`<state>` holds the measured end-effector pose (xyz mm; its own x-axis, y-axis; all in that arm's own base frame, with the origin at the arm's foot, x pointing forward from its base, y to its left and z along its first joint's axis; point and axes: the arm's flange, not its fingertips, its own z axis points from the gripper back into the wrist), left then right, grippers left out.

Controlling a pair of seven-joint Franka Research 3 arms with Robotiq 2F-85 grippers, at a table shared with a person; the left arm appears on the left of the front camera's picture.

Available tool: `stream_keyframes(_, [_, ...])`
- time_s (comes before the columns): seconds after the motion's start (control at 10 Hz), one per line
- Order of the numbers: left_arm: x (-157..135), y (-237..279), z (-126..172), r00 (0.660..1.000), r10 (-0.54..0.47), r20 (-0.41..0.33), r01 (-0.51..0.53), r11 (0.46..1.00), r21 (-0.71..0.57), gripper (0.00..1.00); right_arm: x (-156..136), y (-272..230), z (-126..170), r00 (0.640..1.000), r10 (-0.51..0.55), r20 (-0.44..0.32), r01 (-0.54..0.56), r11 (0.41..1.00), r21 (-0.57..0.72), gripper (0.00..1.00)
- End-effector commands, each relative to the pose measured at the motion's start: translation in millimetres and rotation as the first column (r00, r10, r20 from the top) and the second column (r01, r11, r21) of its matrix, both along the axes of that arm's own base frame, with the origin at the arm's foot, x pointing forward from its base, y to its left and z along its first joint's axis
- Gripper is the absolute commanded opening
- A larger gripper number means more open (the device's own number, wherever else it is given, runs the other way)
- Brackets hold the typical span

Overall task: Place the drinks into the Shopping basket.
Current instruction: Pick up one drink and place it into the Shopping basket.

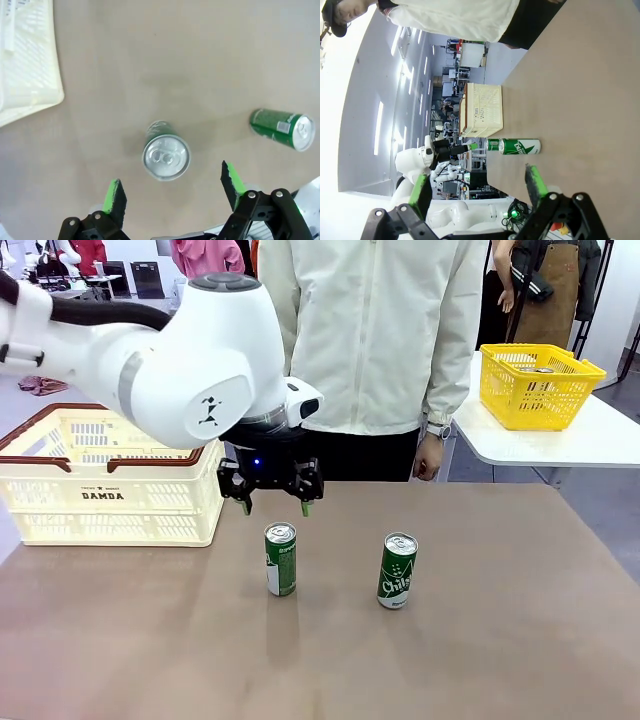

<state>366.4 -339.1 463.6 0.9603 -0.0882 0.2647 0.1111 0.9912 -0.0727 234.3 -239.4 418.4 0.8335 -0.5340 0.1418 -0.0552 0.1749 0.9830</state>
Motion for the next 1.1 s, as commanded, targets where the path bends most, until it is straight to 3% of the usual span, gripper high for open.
stream_keyframes(0.0, [3.8,-9.7,-12.8,0.995,0.102,-0.012,-0.102,0.995,-0.014,1.00,-1.8,-0.8,0.7,1.000,0.012,0.018,-0.011,1.000,-0.009,1.00])
stream_keyframes(0.2, [8.8,-11.0,-29.1,0.984,0.178,-0.005,-0.178,0.983,0.054,1.00,-1.8,-0.8,0.7,1.000,0.012,0.018,-0.011,1.000,-0.009,1.00])
stream_keyframes(0.6, [31.9,-15.5,-65.2,0.973,0.214,-0.085,-0.206,0.974,0.096,1.00,-1.8,-0.8,0.7,1.000,0.012,0.018,-0.011,1.000,-0.009,1.00])
stream_keyframes(1.0, [43.0,-15.4,-82.8,0.968,0.211,-0.138,-0.199,0.975,0.094,1.00,-1.8,-0.8,0.7,1.000,0.012,0.018,-0.011,1.000,-0.009,1.00])
